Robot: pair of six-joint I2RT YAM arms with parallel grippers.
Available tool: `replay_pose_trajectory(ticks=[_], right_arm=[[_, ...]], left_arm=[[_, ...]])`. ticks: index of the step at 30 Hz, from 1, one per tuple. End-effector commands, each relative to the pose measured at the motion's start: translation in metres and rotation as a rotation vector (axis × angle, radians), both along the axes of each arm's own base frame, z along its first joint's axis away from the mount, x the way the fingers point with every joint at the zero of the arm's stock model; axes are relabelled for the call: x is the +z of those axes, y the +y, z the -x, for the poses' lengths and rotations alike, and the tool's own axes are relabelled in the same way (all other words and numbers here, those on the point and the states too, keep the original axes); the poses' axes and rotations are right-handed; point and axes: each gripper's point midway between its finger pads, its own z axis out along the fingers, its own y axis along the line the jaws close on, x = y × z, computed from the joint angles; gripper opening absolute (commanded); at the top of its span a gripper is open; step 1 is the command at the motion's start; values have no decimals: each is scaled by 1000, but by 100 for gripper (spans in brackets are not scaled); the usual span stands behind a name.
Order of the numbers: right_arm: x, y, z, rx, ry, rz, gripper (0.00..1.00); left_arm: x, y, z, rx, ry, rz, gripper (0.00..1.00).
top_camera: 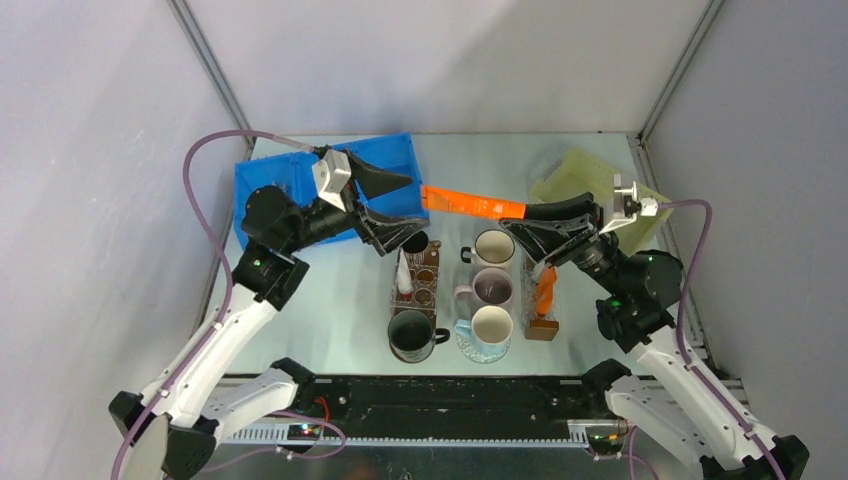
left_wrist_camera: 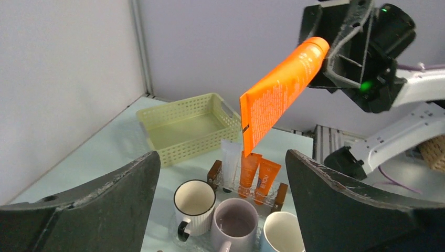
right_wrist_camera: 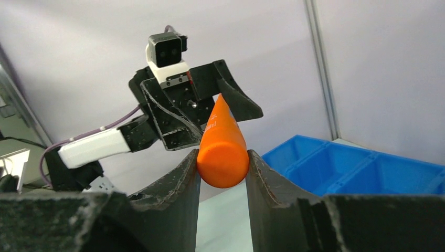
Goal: Prepare toiletry sets of a toothbrush and toothpaste on the tray
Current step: Pick up the toothpaste from the storage box.
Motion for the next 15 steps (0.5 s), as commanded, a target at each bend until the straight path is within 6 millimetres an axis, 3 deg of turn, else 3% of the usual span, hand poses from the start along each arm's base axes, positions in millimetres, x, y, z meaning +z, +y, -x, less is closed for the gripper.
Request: replay_pose_trajectory(ticks=[1,9,15], right_arm=[[21,-4,21,56,-77,-45,0],[23,-3,26,79,-94,-45,0],[23,-3,27,80,-97,-42,0]], left_arm=[[34,-5,24,-131,-212,20,94],[39,-14,38,-274,-199,27,78],[40,-20,42,-347,-152,45,57]])
